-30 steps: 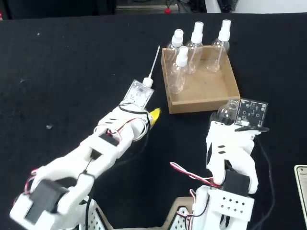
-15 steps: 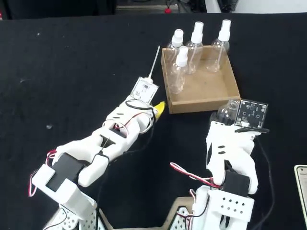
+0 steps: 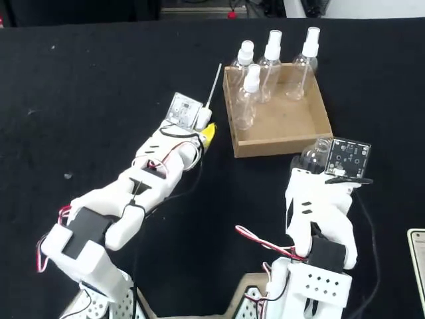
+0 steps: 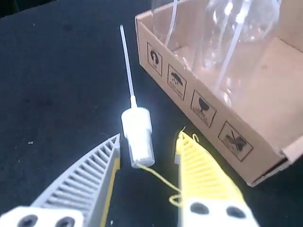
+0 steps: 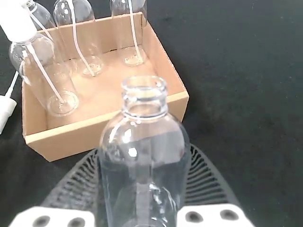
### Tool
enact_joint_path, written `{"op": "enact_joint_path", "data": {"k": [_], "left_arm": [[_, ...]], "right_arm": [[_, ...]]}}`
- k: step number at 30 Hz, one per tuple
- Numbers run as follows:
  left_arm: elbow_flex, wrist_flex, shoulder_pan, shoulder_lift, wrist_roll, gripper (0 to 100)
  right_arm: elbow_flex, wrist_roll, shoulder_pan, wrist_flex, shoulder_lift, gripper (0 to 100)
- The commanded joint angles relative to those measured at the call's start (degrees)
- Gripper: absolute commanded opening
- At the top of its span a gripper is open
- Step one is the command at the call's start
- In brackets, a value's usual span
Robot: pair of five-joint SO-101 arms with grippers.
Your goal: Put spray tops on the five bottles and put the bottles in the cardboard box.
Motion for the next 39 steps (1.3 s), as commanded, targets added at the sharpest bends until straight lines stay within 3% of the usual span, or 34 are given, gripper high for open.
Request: {"op": "enact_joint_path", "data": {"k": [1, 24, 30, 39], "left_arm": [[-6.1, -0.7, -0.7, 2.1, -0.6, 19], [-14.4, -0.5, -0.7, 16.1, -0.6, 19], [-18.2, 8.2, -0.8, 16.4, -0.7, 19], [-18.2, 9.1, -0.8, 16.1, -0.7, 19]], "right_arm": [[-0.3, -0.4, 0.6, -1.2, -1.1, 5.7], [-0.3, -0.2, 0.8, -1.1, -1.1, 5.7], [-0.3, -0.1, 0.9, -1.1, -1.1, 5.7], [-0.2, -0.1, 0.9, -1.1, -1.1, 5.7]]}}
